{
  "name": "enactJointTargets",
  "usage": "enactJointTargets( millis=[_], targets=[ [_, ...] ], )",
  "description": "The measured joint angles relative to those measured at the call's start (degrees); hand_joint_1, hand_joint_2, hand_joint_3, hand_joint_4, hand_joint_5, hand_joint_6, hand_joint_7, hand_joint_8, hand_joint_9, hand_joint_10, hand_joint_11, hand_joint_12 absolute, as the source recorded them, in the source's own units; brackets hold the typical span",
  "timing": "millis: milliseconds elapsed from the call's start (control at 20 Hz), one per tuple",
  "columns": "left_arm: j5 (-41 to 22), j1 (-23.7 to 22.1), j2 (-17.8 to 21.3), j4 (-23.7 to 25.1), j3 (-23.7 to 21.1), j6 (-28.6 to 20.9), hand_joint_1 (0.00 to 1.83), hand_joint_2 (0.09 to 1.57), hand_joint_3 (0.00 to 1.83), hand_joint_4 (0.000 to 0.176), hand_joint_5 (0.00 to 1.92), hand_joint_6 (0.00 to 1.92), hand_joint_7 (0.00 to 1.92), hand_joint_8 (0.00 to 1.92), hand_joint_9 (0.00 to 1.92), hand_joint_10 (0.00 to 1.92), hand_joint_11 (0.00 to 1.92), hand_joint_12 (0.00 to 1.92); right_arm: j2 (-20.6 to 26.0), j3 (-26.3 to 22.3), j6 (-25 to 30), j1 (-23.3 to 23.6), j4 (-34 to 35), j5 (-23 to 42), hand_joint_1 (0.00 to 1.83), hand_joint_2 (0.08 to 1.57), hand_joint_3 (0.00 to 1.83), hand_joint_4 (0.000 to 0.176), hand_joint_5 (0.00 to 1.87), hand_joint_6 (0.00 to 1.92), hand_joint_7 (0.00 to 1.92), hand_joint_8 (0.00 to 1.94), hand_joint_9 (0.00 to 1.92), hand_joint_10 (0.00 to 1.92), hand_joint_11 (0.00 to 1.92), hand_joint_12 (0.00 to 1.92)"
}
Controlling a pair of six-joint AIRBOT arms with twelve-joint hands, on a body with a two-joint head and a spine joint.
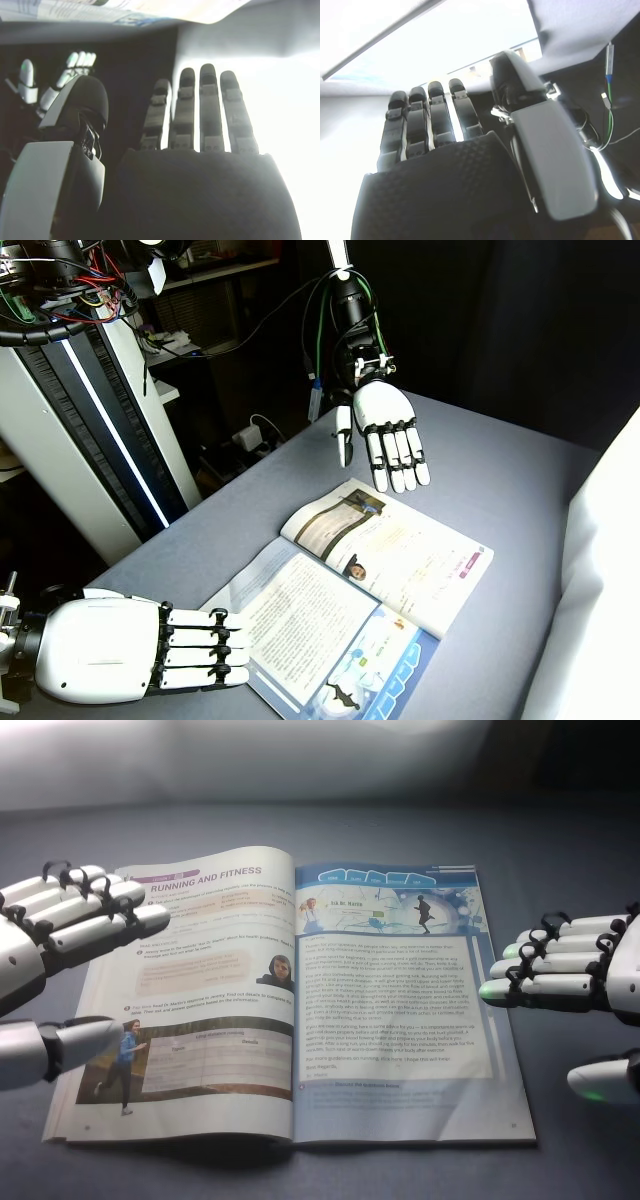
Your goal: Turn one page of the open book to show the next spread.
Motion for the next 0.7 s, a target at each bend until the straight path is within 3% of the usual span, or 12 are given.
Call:
enactJointTargets(
  millis=[100,200,450,700],
  targets=[
    [-0.07,0.0,0.0,0.0,0.0,-0.02,0.1,1.38,0.02,0.074,0.06,0.01,0.0,0.0,0.0,0.0,0.0,0.0,-0.66,0.61,0.55,0.0,-0.81,0.2,0.0,1.36,0.02,0.0,0.07,0.04,0.0,0.0,0.0,0.0,0.0,0.0],
    [-0.07,0.0,0.0,-0.04,0.0,-0.04,0.08,1.38,0.01,0.072,0.06,0.01,0.0,0.0,0.0,0.0,0.0,0.0,-1.51,1.27,2.43,0.0,-2.84,0.17,0.0,1.34,0.02,0.0,0.04,0.02,0.0,0.0,0.0,0.0,0.0,0.0],
    [-1.92,0.0,0.0,-1.84,0.0,0.13,0.12,1.4,0.0,0.021,0.09,0.01,0.0,0.0,0.0,0.0,0.0,0.0,-4.11,3.04,7.74,0.0,-8.52,0.24,0.0,1.32,0.0,0.0,0.04,0.02,0.0,0.0,0.0,0.0,0.01,0.01],
    [-4.15,0.96,0.74,-4.07,-0.2,1.27,0.2,1.39,0.0,0.0,0.1,0.0,0.0,0.0,0.0,0.0,0.0,0.0,-6.47,4.66,11.45,0.0,-12.94,-0.57,0.0,1.29,0.0,0.0,0.09,0.03,0.01,0.0,0.0,0.0,0.0,0.0]
  ],
)
